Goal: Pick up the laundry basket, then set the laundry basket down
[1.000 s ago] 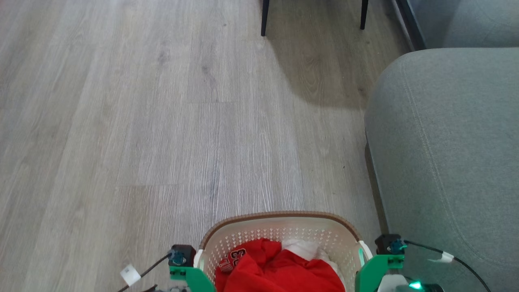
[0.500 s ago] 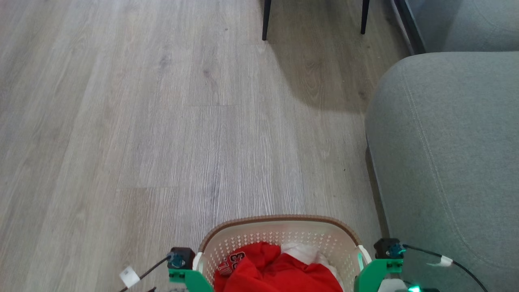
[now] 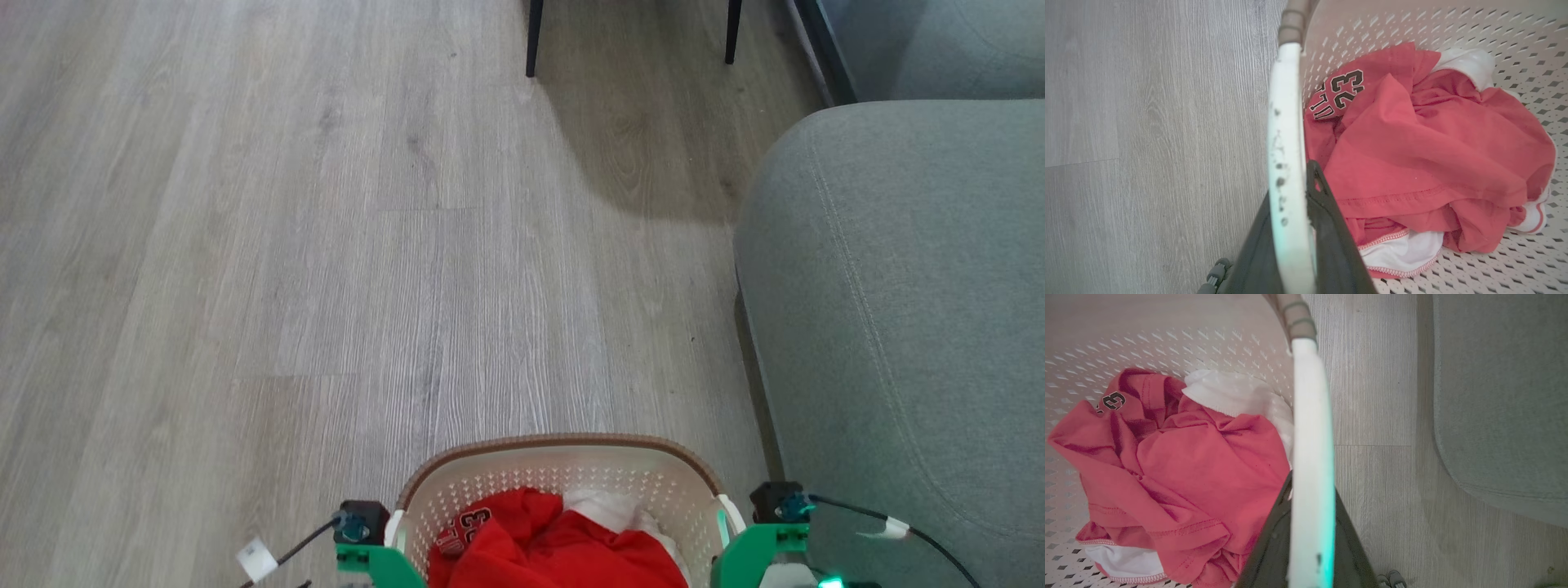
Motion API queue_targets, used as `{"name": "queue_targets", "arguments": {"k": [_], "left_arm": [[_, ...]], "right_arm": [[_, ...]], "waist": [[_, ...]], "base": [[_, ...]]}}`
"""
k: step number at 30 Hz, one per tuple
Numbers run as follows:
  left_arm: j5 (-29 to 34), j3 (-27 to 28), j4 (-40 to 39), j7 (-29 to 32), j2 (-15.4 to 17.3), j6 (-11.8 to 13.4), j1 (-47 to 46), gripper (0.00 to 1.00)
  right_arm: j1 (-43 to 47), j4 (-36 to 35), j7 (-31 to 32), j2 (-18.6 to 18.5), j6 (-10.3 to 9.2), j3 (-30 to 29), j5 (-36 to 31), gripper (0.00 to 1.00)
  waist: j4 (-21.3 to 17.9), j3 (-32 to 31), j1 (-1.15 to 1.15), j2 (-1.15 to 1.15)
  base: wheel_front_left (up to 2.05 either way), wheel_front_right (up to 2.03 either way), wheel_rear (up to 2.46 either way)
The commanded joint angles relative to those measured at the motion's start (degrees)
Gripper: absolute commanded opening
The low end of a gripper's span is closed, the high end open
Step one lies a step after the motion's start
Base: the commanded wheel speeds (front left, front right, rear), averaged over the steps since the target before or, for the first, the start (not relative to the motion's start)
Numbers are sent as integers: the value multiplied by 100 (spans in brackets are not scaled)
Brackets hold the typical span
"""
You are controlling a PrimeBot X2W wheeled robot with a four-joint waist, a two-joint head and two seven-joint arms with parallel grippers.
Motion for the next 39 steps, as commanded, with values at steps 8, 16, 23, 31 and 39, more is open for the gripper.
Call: {"name": "queue_targets", "arguments": {"k": [8,16,23,31,39], "left_arm": [[-65,-51,25,-65,134,14,-297,0],[-147,-136,38,-92,134,23,-331,0],[-203,-198,42,-129,134,33,-376,0],[-263,-229,15,-259,134,72,-585,0],[-236,-264,59,-385,134,91,-1077,0]], "right_arm": [[-354,-21,-160,-57,-10,256,174,0],[-430,14,-212,-57,-10,453,353,0],[-501,43,-260,-57,-10,589,470,0],[-779,90,-367,-57,-10,707,547,0],[-1311,163,-494,-57,-10,767,494,0]], "waist": [[-9,27,0,0],[-16,88,0,0],[-26,160,0,0],[-38,518,0,0],[-35,1122,0,0]], "base": [[0,0,0],[0,0,0],[0,0,0],[0,0,0],[0,0,0]]}}
